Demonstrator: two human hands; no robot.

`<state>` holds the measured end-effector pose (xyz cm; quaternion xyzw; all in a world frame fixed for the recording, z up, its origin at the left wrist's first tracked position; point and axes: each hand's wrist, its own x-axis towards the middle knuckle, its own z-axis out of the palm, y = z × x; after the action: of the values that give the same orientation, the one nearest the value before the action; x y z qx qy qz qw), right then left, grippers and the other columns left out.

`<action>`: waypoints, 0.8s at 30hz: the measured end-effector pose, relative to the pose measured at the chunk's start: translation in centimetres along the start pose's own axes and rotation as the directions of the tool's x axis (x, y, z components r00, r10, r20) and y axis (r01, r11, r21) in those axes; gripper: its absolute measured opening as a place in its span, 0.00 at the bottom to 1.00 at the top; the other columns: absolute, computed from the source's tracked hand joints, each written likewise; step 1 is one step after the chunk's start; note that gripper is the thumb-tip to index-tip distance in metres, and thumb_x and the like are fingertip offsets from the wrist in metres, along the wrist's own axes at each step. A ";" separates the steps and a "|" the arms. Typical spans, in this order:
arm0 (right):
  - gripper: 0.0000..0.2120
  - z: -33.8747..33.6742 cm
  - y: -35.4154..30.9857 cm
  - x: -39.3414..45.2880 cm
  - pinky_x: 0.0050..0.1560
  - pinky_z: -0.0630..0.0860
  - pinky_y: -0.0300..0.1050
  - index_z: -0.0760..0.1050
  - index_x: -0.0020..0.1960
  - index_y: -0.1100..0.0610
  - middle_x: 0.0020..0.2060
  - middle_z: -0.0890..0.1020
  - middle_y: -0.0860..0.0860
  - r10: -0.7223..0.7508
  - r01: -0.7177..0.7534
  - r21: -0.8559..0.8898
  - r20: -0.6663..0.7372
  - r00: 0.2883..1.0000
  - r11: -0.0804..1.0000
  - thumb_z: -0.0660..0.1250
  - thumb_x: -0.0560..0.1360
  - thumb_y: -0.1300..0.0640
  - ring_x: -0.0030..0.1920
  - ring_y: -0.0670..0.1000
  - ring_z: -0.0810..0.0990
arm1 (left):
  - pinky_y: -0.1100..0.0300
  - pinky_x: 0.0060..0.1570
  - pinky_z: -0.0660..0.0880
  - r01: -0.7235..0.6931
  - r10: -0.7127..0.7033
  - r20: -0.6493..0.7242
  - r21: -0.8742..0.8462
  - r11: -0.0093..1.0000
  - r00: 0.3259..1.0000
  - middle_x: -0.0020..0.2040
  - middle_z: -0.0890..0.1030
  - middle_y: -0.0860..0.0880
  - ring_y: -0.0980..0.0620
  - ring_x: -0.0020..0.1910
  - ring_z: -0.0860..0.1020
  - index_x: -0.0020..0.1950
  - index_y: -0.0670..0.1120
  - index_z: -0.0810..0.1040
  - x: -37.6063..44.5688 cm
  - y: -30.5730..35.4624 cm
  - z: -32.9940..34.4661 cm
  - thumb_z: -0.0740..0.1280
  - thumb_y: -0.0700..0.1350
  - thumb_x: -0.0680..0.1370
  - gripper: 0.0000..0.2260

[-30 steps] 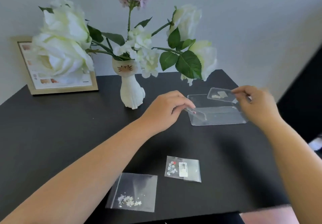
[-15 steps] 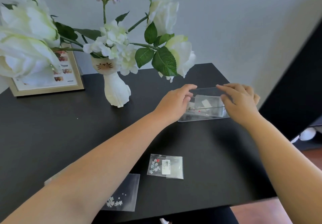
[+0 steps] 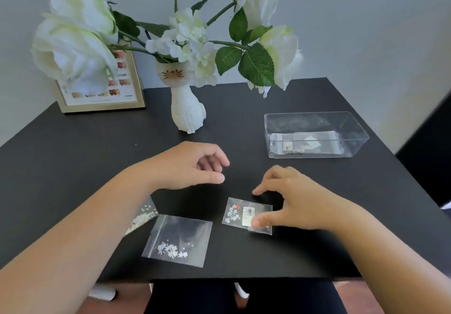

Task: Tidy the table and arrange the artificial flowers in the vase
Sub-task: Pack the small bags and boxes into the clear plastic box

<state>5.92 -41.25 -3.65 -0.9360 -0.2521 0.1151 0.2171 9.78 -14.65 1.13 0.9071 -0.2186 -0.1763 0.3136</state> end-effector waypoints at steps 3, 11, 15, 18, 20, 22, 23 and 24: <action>0.34 0.3 -1.3 0.1 0.54 0.69 0.42 0.72 0.56 0.39 0.54 0.67 0.35 0.048 -0.049 -0.079 -0.022 0.999 0.996 0.67 0.54 0.24 0.53 0.42 0.65 | 0.68 0.46 0.72 0.136 -0.164 0.207 0.143 0.980 0.964 0.50 0.77 0.70 0.67 0.51 0.75 0.52 0.66 0.76 -3.7 -0.7 -0.3 0.78 0.63 0.60 0.23; 0.18 1.1 -1.6 0.7 0.52 0.70 0.46 0.70 0.45 0.43 0.47 0.71 0.39 0.085 -0.082 0.032 -0.092 0.992 0.996 0.73 0.63 0.37 0.50 0.46 0.68 | 0.59 0.37 0.71 0.192 -0.302 0.241 0.391 0.900 0.922 0.48 0.74 0.61 0.60 0.45 0.74 0.52 0.63 0.67 -5.7 -0.9 2.1 0.81 0.58 0.53 0.34; 0.08 2.7 -1.1 0.2 0.50 0.71 0.49 0.70 0.44 0.47 0.44 0.75 0.42 0.078 -0.047 0.115 -0.287 0.955 0.992 0.69 0.74 0.48 0.47 0.50 0.71 | 0.59 0.36 0.70 0.200 -0.268 0.183 0.324 0.925 0.946 0.47 0.73 0.58 0.60 0.42 0.76 0.51 0.61 0.71 -4.6 -1.1 1.9 0.82 0.56 0.56 0.29; 0.05 2.8 -0.2 -0.7 0.42 0.69 0.39 0.71 0.44 0.44 0.40 0.79 0.41 0.125 -0.025 0.285 -0.341 0.932 0.958 0.64 0.77 0.52 0.45 0.43 0.73 | 0.60 0.37 0.71 0.221 -0.262 0.154 0.241 0.945 0.953 0.50 0.75 0.59 0.60 0.41 0.77 0.50 0.58 0.73 -3.6 -1.2 1.5 0.83 0.55 0.57 0.28; 0.07 2.3 0.5 -1.3 0.35 0.67 0.32 0.74 0.45 0.43 0.38 0.80 0.38 0.189 -0.016 0.416 -0.378 0.906 0.909 0.63 0.78 0.54 0.37 0.40 0.75 | 0.59 0.36 0.72 0.195 -0.238 0.156 0.251 0.948 0.959 0.45 0.80 0.57 0.58 0.37 0.77 0.47 0.55 0.72 -2.4 -0.9 1.2 0.82 0.54 0.59 0.25; 0.09 1.9 0.9 -1.5 0.36 0.69 0.29 0.75 0.46 0.40 0.39 0.81 0.37 0.218 0.012 0.470 -0.432 0.875 0.883 0.63 0.78 0.55 0.35 0.40 0.76 | 0.56 0.39 0.73 0.167 -0.213 0.159 0.260 0.951 0.964 0.42 0.82 0.55 0.55 0.38 0.78 0.46 0.52 0.72 -1.8 -0.8 1.1 0.80 0.53 0.63 0.20; 0.10 1.5 1.1 -1.7 0.37 0.69 0.28 0.76 0.45 0.39 0.39 0.82 0.36 0.222 0.021 0.463 -0.464 0.857 0.886 0.63 0.78 0.54 0.37 0.40 0.77 | 0.53 0.41 0.76 0.151 -0.194 0.162 0.245 0.958 0.968 0.41 0.83 0.56 0.54 0.39 0.79 0.48 0.51 0.73 -1.4 -0.7 1.1 0.78 0.52 0.66 0.18; 0.10 0.9 1.3 -1.7 0.39 0.69 0.27 0.76 0.44 0.38 0.40 0.81 0.35 0.222 0.028 0.447 -0.497 0.839 0.894 0.64 0.78 0.54 0.39 0.39 0.77 | 0.50 0.45 0.78 0.136 -0.173 0.158 0.216 0.967 0.972 0.41 0.83 0.58 0.53 0.41 0.80 0.51 0.51 0.74 -1.2 -0.7 1.2 0.76 0.50 0.69 0.15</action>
<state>4.73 -42.84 -4.92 -0.8693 -0.1000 -0.0859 0.4764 8.46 -14.13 0.04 0.9296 -0.1907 -0.2562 0.1837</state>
